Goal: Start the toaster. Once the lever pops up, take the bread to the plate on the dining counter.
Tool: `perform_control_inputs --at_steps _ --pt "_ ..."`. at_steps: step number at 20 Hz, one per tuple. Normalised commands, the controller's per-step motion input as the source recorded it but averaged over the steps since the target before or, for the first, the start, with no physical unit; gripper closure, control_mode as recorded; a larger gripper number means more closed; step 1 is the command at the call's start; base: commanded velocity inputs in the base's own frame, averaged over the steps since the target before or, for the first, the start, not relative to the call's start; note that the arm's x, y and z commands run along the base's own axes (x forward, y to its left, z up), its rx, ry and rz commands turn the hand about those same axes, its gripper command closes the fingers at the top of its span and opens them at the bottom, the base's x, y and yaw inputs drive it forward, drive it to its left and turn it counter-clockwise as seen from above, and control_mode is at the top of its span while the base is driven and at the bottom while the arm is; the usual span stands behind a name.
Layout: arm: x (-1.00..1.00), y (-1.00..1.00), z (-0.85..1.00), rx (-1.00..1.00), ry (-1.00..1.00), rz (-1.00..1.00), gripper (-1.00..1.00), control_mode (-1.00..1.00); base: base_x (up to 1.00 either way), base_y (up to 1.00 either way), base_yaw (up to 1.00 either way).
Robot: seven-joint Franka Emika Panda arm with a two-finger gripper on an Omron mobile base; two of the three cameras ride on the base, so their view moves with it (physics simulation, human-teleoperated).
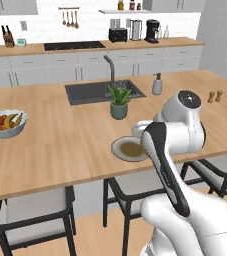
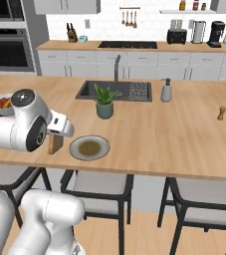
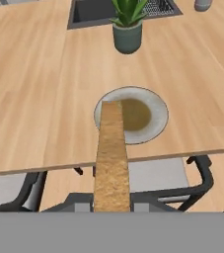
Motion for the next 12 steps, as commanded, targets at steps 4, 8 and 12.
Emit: perform_control_inputs --at_steps 4,8,12 --pt "0.97 -0.01 -0.17 0.12 0.00 -0.04 1.00 -1.00 0.00 0.00 0.00" --pt "0.57 0.00 -0.21 0.10 0.00 0.00 1.00 -1.00 0.00 0.00 0.00" --pt "0.41 0.00 -0.22 0.14 -0.01 0.05 1.00 -1.00 0.00 0.00 0.00"
